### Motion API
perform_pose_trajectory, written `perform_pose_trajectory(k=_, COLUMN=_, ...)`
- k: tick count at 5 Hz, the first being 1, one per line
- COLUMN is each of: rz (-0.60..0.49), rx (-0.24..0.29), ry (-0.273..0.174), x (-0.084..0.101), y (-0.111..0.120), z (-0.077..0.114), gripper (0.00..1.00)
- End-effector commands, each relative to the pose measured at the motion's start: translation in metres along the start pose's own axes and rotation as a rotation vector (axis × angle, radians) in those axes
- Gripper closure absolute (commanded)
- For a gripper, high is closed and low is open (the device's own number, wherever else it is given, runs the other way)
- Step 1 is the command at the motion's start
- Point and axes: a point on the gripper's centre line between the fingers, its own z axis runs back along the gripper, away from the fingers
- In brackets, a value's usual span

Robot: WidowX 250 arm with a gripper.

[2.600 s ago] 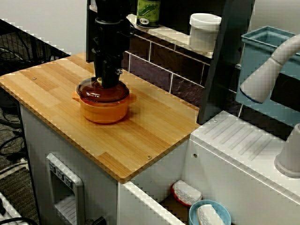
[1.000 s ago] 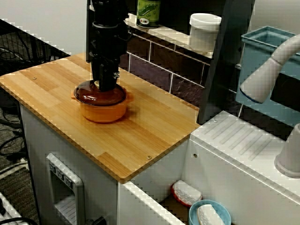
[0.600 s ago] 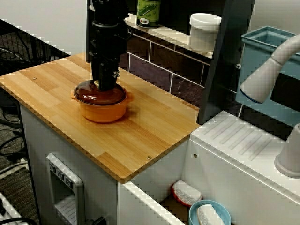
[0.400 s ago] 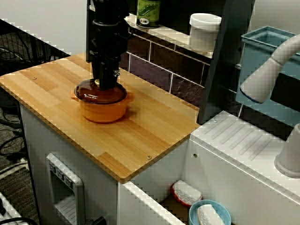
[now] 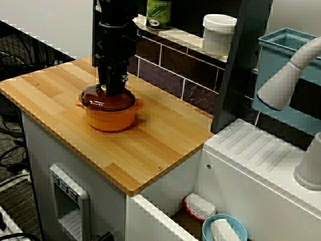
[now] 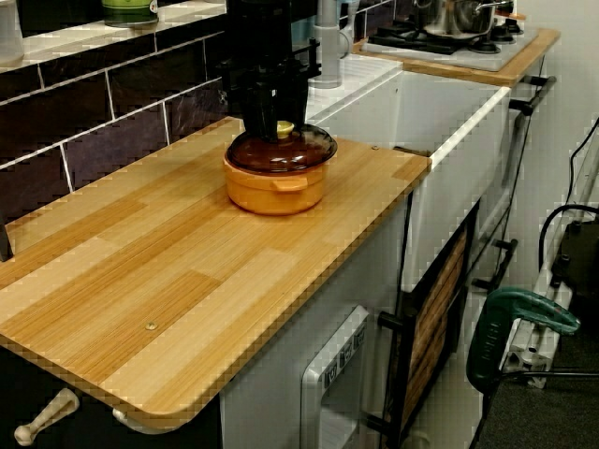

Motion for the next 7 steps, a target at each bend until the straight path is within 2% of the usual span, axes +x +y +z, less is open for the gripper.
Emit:
perform_pose_trajectory(k=1, rz=0.003, rx=0.03, ry=-0.058, x=0.0089, y=0.004, z=0.0137, gripper=1.0)
perform_pose_trajectory(k=2, rz=0.005, rx=0.032, ry=-0.056, x=0.0096, y=0.0045, z=0.0126, gripper=0.0)
perform_pose_trajectory(k=6, rz=0.011, rx=0.033, ry=-0.054, x=0.0059, y=0.0065, z=0.0143, gripper=0.0)
perform_pose_trajectory(k=7, rz=0.017, rx=0.027, ry=-0.053, x=0.002, y=0.0091, z=0.0204, gripper=0.0)
